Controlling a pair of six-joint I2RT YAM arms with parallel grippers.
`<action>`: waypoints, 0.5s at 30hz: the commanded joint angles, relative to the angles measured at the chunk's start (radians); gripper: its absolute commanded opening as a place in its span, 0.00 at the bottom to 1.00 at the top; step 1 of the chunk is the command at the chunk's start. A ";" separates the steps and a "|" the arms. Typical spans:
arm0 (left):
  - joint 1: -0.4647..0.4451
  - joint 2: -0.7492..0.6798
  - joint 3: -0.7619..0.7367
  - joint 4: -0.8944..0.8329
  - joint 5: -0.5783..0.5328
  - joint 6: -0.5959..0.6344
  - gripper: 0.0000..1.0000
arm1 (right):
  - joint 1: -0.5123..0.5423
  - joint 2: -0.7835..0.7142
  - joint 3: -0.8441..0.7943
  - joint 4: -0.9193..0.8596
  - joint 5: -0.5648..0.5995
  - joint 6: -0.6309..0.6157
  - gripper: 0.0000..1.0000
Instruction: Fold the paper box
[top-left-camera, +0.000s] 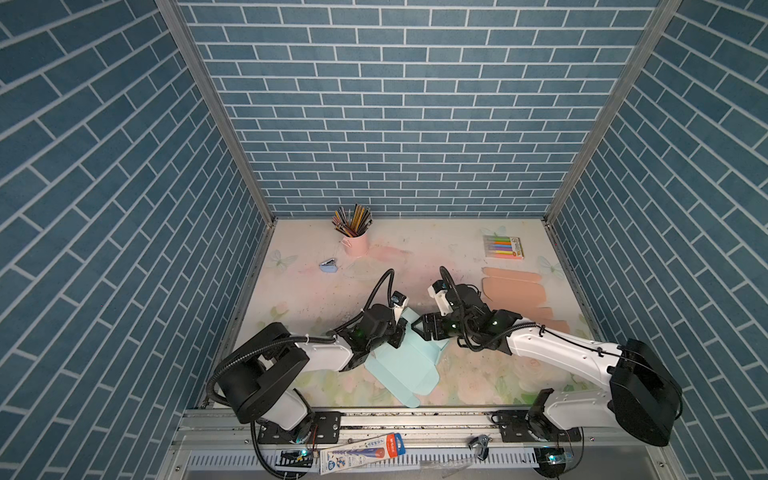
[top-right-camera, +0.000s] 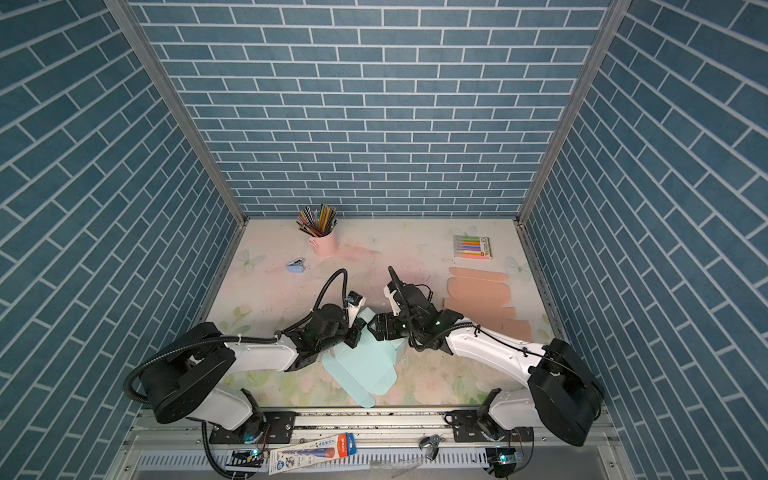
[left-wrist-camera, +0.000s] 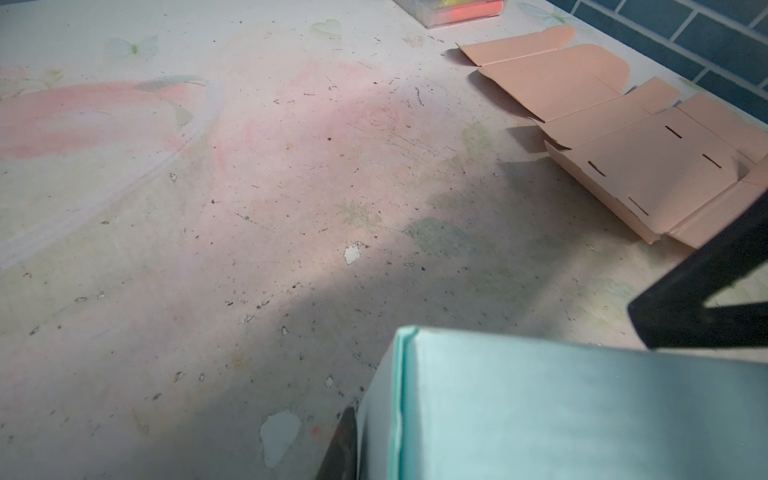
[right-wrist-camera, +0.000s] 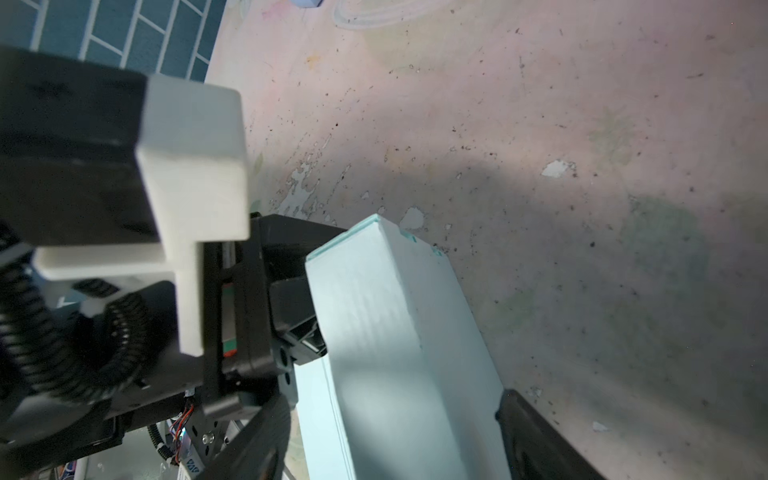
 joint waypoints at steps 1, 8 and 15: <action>-0.003 0.015 0.026 0.007 0.003 0.013 0.19 | 0.005 0.007 0.025 -0.042 0.044 -0.035 0.79; -0.004 0.017 0.030 0.003 0.002 0.011 0.20 | 0.004 0.012 0.034 -0.061 0.064 -0.053 0.79; -0.004 0.005 0.020 -0.011 0.007 -0.005 0.32 | 0.003 0.032 0.052 -0.110 0.108 -0.085 0.78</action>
